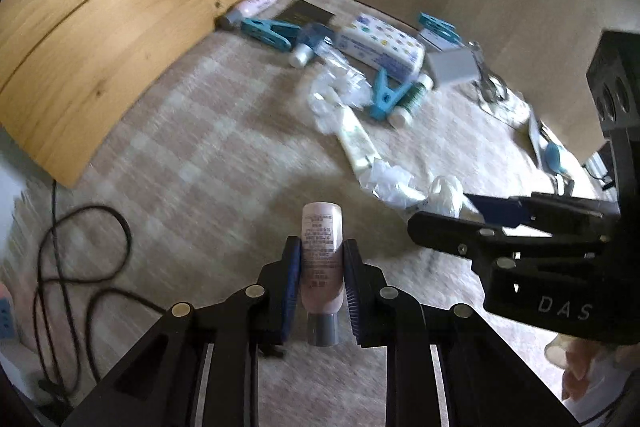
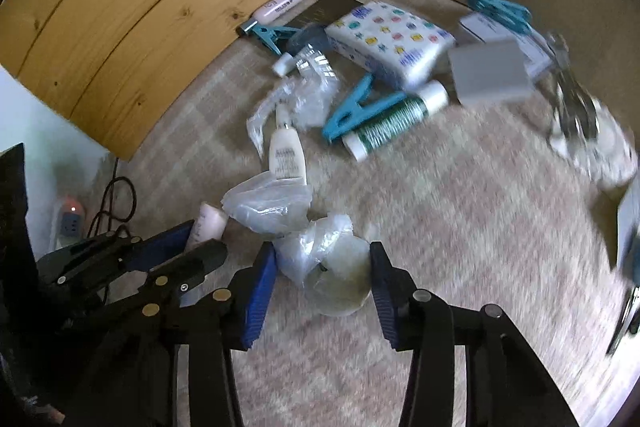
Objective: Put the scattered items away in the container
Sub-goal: 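Carry the pink bottle and plastic bag into the black container and open both grippers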
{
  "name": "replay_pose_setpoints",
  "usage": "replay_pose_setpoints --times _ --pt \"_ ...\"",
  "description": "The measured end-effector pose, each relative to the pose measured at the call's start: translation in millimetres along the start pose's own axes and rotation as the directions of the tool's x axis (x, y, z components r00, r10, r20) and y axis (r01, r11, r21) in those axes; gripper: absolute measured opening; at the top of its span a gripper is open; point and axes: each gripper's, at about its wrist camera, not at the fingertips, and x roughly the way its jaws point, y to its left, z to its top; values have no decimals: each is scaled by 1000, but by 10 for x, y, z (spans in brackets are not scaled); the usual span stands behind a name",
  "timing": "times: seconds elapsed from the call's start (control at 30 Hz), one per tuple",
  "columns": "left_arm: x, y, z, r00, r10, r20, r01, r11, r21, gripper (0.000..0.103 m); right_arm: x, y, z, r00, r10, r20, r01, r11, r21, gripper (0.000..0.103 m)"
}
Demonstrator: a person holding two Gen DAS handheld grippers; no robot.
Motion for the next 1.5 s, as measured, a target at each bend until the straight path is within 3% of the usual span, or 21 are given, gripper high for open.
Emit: replay_pose_setpoints --times 0.5,0.77,1.1,1.5 --pt "-242 -864 -638 995 -94 -35 96 993 71 22 -664 -620 -1133 993 51 105 -75 969 235 41" --pt "-534 -1771 -909 984 -176 -30 178 965 191 22 -1332 -1103 -1859 976 23 215 -103 923 370 41" --pt "-843 -3273 -1396 951 -299 -73 304 874 379 22 -2421 -1898 -2987 927 -141 348 -78 835 545 41" --pt "-1008 -5276 -2016 899 -399 -182 428 709 561 22 -3413 -2888 -4311 859 -382 341 12 681 733 41"
